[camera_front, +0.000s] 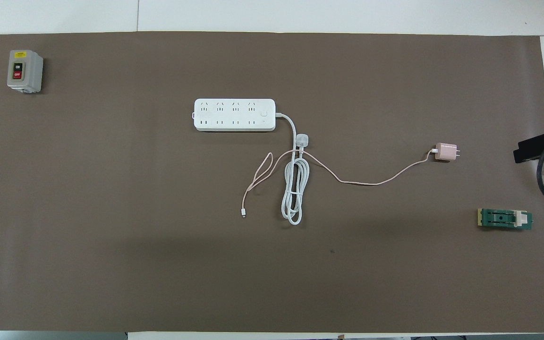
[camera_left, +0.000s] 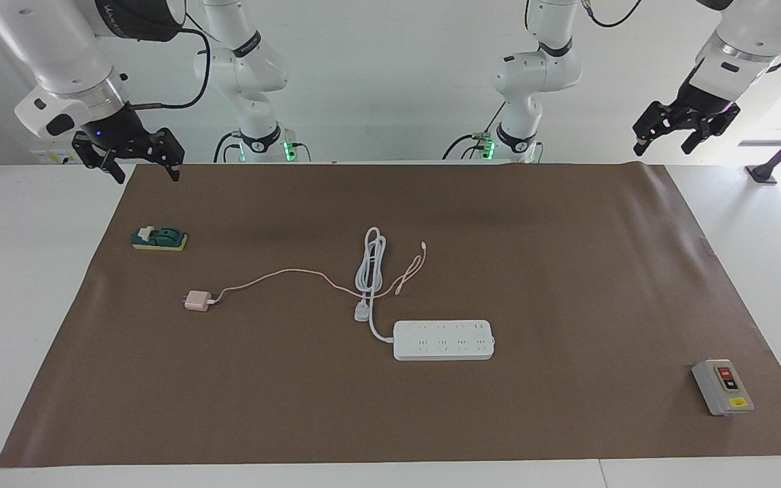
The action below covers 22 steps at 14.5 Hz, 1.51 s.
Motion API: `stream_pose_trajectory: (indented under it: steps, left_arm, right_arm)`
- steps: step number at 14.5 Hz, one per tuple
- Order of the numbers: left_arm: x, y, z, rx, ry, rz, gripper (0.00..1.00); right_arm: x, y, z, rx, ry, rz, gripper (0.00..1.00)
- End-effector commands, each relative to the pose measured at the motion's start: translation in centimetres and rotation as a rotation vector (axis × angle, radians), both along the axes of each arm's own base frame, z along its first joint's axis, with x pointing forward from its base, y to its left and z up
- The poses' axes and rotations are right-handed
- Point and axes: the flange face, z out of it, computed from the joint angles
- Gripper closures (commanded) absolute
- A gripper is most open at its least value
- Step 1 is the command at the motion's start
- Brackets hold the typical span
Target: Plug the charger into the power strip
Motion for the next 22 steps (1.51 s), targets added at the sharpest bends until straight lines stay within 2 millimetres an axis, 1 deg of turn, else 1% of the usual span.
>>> stream_pose_trajectory:
  steps: [1, 3, 6, 8, 10, 11, 12, 14, 16, 17, 19, 21, 22]
  left_arm:
    - [0.7, -1.4, -0.2, -0.004, -0.024, -0.042, 0.00]
    - [1.2, -2.0, -0.8, -0.001, -0.015, -0.055, 0.00]
    - [1.3, -2.3, -0.7, 0.000, -0.018, -0.061, 0.00]
    - [1.3, -2.3, -0.7, 0.000, -0.015, -0.061, 0.00]
    - [1.3, -2.3, -0.7, 0.000, -0.012, -0.064, 0.00]
    - [1.3, -2.1, 0.0, 0.000, -0.027, -0.059, 0.00]
    - [1.5, -2.2, 0.5, -0.001, -0.030, -0.064, 0.00]
    - [1.4, -2.3, 0.5, -0.004, -0.020, -0.064, 0.00]
    - [1.8, -2.7, -0.2, -0.003, -0.011, -0.066, 0.00]
    - [2.5, -2.9, -1.0, -0.002, 0.003, -0.058, 0.00]
    - [3.6, -2.7, -1.8, 0.003, 0.014, -0.027, 0.00]
    - [5.0, -2.4, -0.8, -0.008, -0.009, 0.015, 0.00]
    - [5.8, -2.7, -1.8, -0.011, 0.012, 0.001, 0.00]
  right_arm:
    - [0.1, 0.0, 0.2, 0.004, 0.004, 0.017, 0.00]
    - [0.1, 0.0, 0.2, 0.003, 0.001, 0.020, 0.00]
    - [0.1, 0.2, 0.5, 0.000, -0.008, 0.019, 0.00]
    - [0.0, 0.3, 0.2, 0.000, -0.003, 0.020, 0.00]
    - [-0.1, -0.3, 0.2, 0.003, -0.008, 0.011, 0.00]
    - [0.0, -0.7, 0.0, 0.008, -0.019, -0.005, 0.00]
    - [-0.1, -1.5, -0.5, 0.036, -0.016, -0.044, 0.00]
    - [-0.5, -4.0, -2.1, 0.111, 0.013, -0.208, 0.00]
    - [-0.9, -5.2, -3.7, 0.136, 0.049, -0.337, 0.00]
    - [-0.6, -5.6, -4.7, 0.159, 0.073, -0.425, 0.00]
    - [0.6, -7.6, -8.2, 0.227, 0.149, -0.630, 0.00]
    - [1.8, -9.4, -11.2, 0.268, 0.190, -0.794, 0.00]
    - [2.4, -10.2, -13.1, 0.300, 0.229, -0.887, 0.00]
